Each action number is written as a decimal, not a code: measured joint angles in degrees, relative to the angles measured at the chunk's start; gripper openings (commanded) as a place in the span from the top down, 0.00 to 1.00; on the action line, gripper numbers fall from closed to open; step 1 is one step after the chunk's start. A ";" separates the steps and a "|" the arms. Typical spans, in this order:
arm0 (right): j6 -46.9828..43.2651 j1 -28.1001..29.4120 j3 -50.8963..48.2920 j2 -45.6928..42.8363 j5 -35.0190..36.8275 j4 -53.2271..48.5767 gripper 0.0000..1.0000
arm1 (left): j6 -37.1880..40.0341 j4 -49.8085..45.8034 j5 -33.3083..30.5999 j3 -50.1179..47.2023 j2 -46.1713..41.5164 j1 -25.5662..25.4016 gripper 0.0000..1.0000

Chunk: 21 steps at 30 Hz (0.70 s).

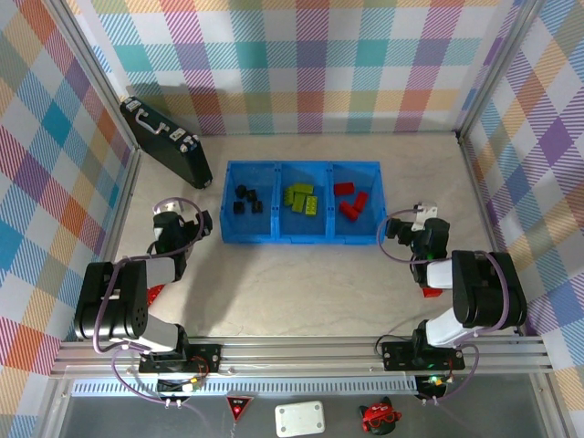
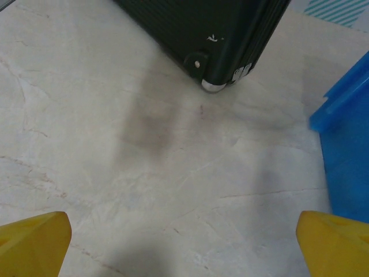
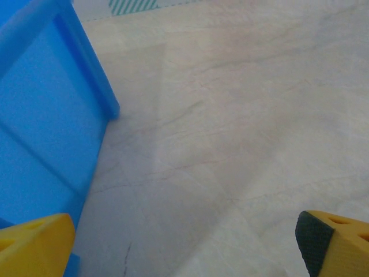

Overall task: Sort the legos into containers by color
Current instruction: Reset both arms

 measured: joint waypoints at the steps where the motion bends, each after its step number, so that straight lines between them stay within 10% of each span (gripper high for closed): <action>1: -0.11 0.22 1.16 0.17 0.24 -0.72 0.01 | 0.07 0.28 0.44 0.15 0.33 0.00 0.00; 21: -1.73 1.97 4.15 0.37 3.21 -2.23 0.01 | 7.52 8.39 -2.01 0.68 6.27 -5.31 0.00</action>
